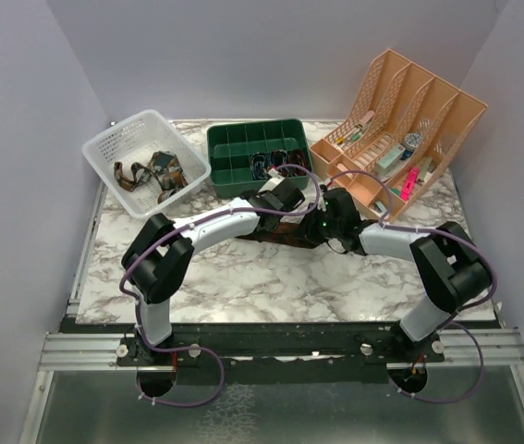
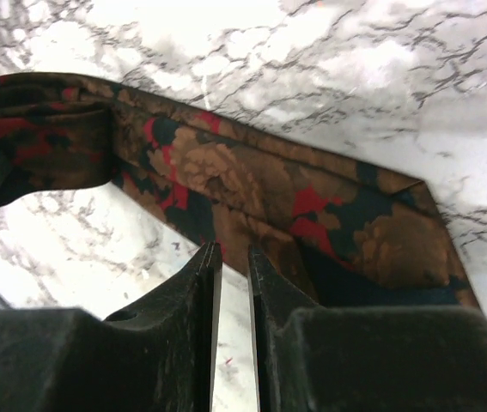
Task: Roll the ties
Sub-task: Roll the tie at the center of the board.
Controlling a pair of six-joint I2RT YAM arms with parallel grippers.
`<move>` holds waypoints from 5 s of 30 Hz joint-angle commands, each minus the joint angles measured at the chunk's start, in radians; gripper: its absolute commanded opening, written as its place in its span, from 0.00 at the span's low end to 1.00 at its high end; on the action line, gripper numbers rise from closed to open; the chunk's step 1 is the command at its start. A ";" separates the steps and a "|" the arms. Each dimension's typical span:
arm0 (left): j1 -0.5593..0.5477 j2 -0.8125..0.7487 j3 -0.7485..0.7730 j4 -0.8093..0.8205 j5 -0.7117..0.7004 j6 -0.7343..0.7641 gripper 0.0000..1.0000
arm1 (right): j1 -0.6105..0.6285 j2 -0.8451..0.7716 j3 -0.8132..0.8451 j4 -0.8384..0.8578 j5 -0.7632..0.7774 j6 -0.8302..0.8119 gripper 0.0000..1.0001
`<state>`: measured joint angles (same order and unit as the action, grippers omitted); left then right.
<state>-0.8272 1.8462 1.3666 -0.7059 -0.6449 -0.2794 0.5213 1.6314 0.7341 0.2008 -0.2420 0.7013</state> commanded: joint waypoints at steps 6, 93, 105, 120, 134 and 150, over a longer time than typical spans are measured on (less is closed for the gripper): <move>-0.004 0.012 0.026 -0.021 -0.095 0.067 0.00 | -0.015 0.046 -0.024 -0.082 0.152 -0.078 0.23; 0.488 -0.350 -0.451 0.602 0.918 -0.062 0.81 | 0.037 -0.037 0.135 0.028 -0.186 -0.081 0.39; 0.530 -0.315 -0.509 0.715 1.051 -0.026 0.81 | 0.103 0.097 0.259 -0.032 -0.207 -0.089 0.30; 0.561 -0.304 -0.601 0.842 1.157 -0.007 0.81 | 0.102 0.188 0.321 -0.120 -0.141 -0.126 0.30; 0.562 -0.260 -0.629 0.961 1.281 -0.004 0.81 | 0.102 0.227 0.334 -0.136 -0.090 -0.145 0.31; 0.581 -0.140 -0.537 0.985 1.389 0.033 0.81 | 0.097 0.249 0.333 -0.131 -0.079 -0.135 0.31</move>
<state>-0.2684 1.6665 0.7738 0.2451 0.6338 -0.2741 0.6201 1.8515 1.0519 0.0814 -0.3496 0.5743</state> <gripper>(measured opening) 0.813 0.311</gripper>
